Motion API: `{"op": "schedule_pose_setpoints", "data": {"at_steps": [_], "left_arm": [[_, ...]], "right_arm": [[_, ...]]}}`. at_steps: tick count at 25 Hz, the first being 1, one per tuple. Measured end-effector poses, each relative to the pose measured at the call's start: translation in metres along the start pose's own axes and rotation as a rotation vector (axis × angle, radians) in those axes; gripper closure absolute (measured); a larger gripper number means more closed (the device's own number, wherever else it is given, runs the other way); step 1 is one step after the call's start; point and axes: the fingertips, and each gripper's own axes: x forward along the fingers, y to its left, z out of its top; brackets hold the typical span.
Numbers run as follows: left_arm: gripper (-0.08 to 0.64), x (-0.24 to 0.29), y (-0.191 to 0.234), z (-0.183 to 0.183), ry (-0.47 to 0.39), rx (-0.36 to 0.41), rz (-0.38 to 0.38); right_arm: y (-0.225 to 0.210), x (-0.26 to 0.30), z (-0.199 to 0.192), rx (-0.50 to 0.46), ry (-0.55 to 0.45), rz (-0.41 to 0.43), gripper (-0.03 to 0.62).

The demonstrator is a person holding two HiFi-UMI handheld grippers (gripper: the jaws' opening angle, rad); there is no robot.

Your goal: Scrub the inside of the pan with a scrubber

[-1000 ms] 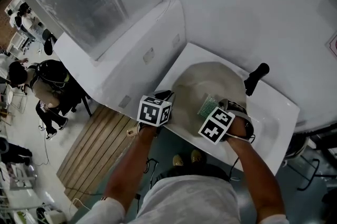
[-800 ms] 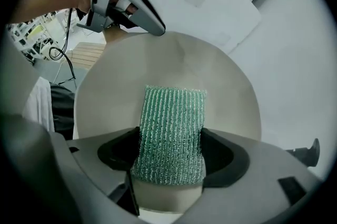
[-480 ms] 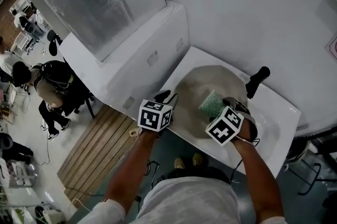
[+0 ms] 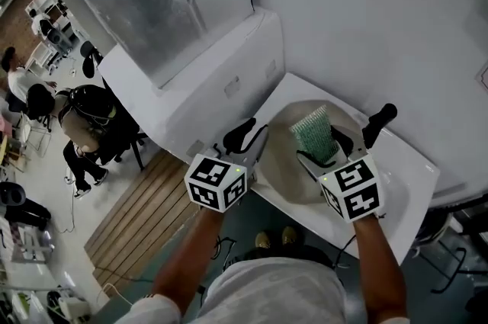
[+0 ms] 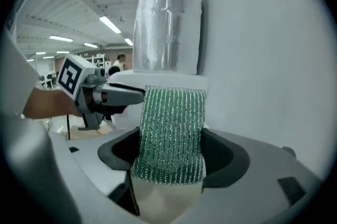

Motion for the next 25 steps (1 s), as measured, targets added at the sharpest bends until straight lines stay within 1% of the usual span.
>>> {"op": "schedule_pose_setpoints", "data": {"at_steps": [3,6,9,14,17,20,25], "left_arm": [[0.434,-0.015,-0.017,0.035,-0.116,0.018,-0.030],[0.439,-0.033,-0.032,0.062,-0.198,0.032,-0.045],[0.460,-0.048,-0.044,0.083,-0.264,0.042,-0.043],[0.499,-0.066,-0.064,0.111,-0.347,0.093,-0.056],[0.515,-0.071,-0.070,0.117,-0.374,0.114,-0.064],[0.525,-0.073,-0.073,0.116,-0.384,0.119,-0.063],[0.538,-0.075,-0.077,0.115,-0.384,0.114,-0.065]], "right_arm": [[-0.001,-0.018,0.028,0.051,-0.135,0.000,0.241],[0.000,-0.039,0.052,0.088,-0.278,0.007,0.241],[0.004,-0.058,0.073,0.108,-0.402,0.031,0.241],[0.012,-0.089,0.097,0.129,-0.573,0.062,0.241],[0.016,-0.100,0.107,0.125,-0.647,0.077,0.241],[0.019,-0.109,0.112,0.121,-0.700,0.083,0.241],[0.021,-0.118,0.111,0.112,-0.731,0.070,0.241]]}}
